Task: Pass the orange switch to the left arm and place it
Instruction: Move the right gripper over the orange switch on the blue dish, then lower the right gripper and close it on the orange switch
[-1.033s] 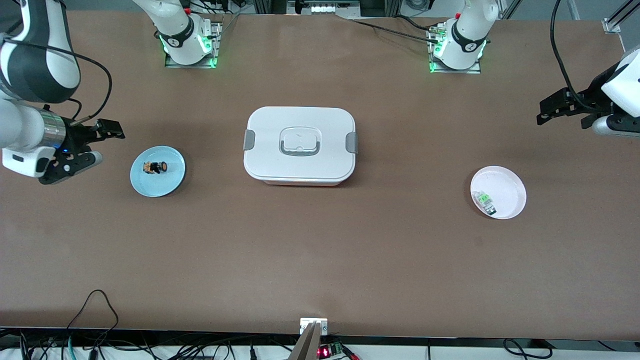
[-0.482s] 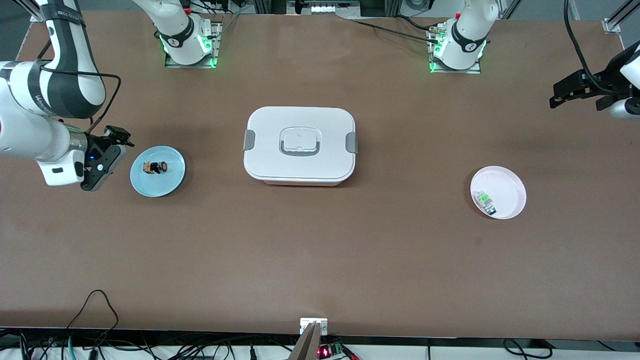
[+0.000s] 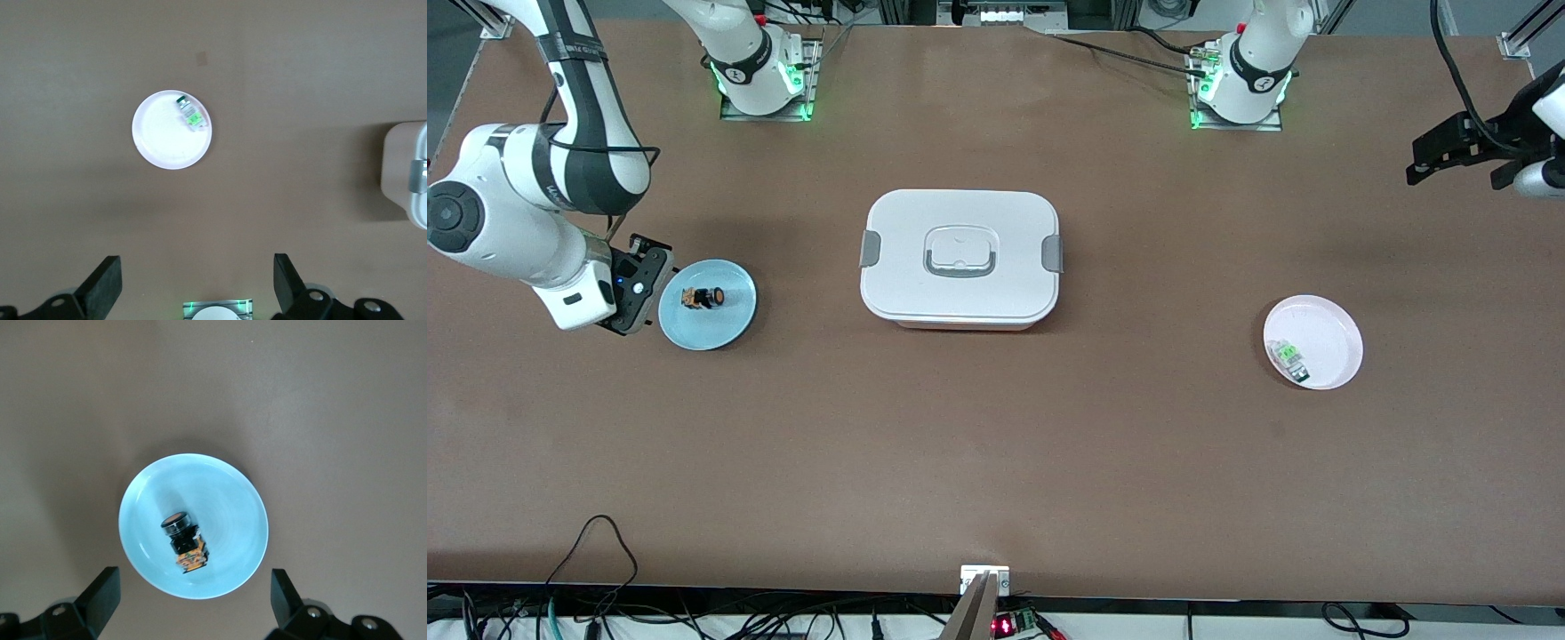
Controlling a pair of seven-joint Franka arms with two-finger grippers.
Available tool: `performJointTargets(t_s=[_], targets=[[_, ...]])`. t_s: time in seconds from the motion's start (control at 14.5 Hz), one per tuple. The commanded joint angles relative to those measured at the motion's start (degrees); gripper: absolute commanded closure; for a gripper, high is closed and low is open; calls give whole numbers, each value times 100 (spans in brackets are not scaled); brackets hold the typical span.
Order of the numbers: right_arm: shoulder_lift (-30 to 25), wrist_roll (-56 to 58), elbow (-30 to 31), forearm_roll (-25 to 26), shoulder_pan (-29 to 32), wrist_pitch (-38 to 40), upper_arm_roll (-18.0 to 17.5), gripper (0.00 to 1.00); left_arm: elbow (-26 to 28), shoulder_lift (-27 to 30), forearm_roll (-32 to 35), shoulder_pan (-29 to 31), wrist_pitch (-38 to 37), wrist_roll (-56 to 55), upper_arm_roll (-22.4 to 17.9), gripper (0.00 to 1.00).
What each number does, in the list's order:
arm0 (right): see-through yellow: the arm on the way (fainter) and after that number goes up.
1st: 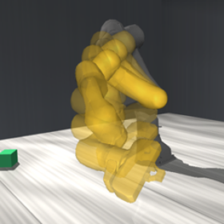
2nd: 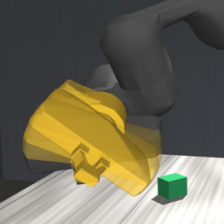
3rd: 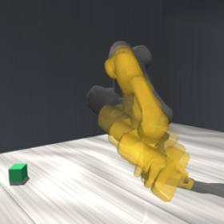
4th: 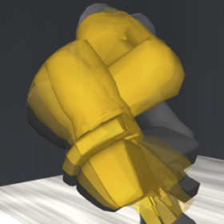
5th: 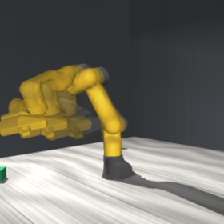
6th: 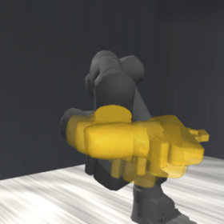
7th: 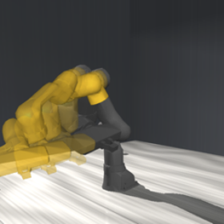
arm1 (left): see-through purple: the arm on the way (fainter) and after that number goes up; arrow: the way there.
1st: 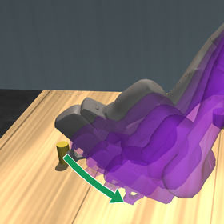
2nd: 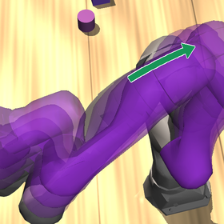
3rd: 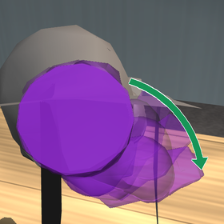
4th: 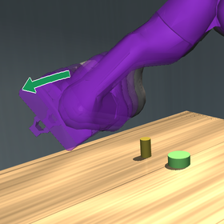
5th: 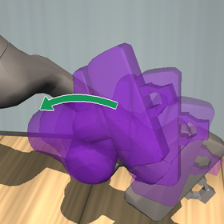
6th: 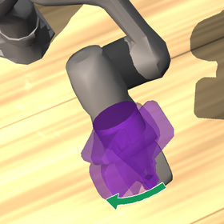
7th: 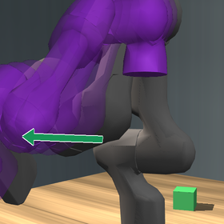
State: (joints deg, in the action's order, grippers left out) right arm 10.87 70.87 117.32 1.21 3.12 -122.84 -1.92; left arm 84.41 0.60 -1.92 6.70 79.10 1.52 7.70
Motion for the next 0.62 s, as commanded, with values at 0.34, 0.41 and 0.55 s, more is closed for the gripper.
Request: performJointTargets(t_s=[0.34,0.41,0.55], targets=[[-103,883,1047,29,31,-1409,200,0,58,-25,-265,-28,255,50,-6,0],[-50,936,1073,29,31,-1505,227,0,58,-25,-265,-28,255,50,-6,0],[12,937,1257,20,31,-1716,236,0,67,-25,-265,-20,255,50,-6,0]])
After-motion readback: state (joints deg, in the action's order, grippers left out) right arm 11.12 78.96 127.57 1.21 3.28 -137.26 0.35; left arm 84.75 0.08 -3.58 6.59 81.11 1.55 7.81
